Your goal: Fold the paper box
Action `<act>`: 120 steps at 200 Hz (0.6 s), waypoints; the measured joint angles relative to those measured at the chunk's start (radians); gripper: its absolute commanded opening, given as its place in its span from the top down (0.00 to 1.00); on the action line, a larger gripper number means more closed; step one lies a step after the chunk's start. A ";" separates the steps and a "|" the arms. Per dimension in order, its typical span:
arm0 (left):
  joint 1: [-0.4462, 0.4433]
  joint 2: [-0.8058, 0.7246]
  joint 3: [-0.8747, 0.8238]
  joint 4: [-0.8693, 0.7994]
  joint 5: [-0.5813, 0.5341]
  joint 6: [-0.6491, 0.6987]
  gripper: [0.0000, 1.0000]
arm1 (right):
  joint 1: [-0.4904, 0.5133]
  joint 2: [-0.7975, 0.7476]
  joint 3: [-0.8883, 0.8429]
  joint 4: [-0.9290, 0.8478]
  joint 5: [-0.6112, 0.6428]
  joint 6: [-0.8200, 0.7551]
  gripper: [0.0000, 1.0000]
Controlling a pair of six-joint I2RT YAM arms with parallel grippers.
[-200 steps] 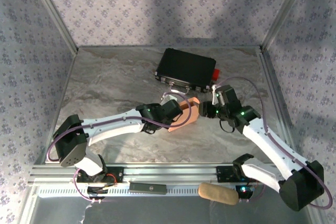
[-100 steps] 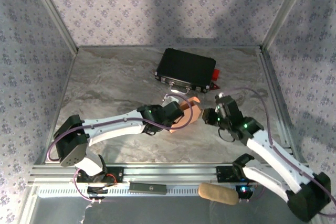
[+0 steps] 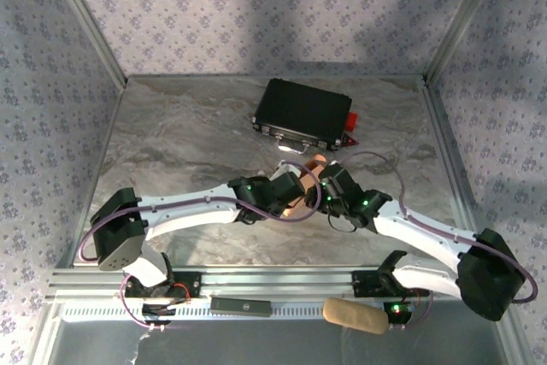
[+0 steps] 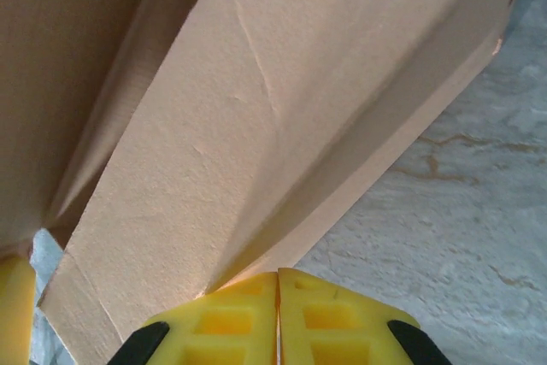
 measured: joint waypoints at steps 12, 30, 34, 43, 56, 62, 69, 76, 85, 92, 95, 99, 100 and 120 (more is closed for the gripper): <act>-0.003 -0.007 0.000 0.014 0.005 0.018 0.93 | 0.000 0.006 0.001 0.014 0.000 0.000 0.90; -0.004 -0.016 -0.005 0.040 0.013 0.046 0.93 | 0.000 0.017 0.005 0.027 0.000 -0.005 0.90; -0.004 -0.018 -0.008 0.048 0.013 0.053 0.93 | 0.000 0.021 0.007 0.029 0.000 -0.007 0.90; -0.005 -0.025 -0.018 0.062 0.019 0.068 0.93 | 0.000 0.029 0.012 0.031 -0.001 -0.012 0.90; -0.005 -0.037 -0.036 0.079 0.032 0.093 0.93 | 0.000 0.047 0.026 0.034 -0.001 -0.019 0.90; -0.005 -0.042 -0.043 0.082 0.039 0.104 0.93 | -0.002 0.056 0.033 0.036 -0.001 -0.021 0.90; -0.004 -0.046 -0.047 0.082 0.048 0.116 0.92 | -0.003 0.066 0.038 0.042 -0.003 -0.023 0.90; -0.005 -0.049 -0.049 0.083 0.055 0.127 0.92 | -0.004 0.076 0.043 0.047 -0.004 -0.024 0.90; -0.005 -0.050 -0.049 0.083 0.060 0.137 0.90 | -0.005 0.088 0.047 0.053 -0.005 -0.028 0.90; -0.004 -0.051 -0.049 0.083 0.063 0.141 0.89 | -0.006 0.097 0.050 0.058 -0.008 -0.030 0.90; -0.004 -0.051 -0.049 0.083 0.064 0.142 0.89 | -0.006 0.100 0.050 0.059 -0.010 -0.031 0.90; -0.004 -0.051 -0.049 0.083 0.067 0.145 0.88 | -0.006 0.105 0.052 0.063 -0.012 -0.032 0.90; -0.004 -0.051 -0.049 0.083 0.068 0.146 0.88 | -0.006 0.105 0.052 0.063 -0.012 -0.032 0.90; 0.002 -0.051 -0.050 0.084 0.087 0.145 0.85 | -0.006 0.128 0.067 0.076 -0.019 -0.039 0.89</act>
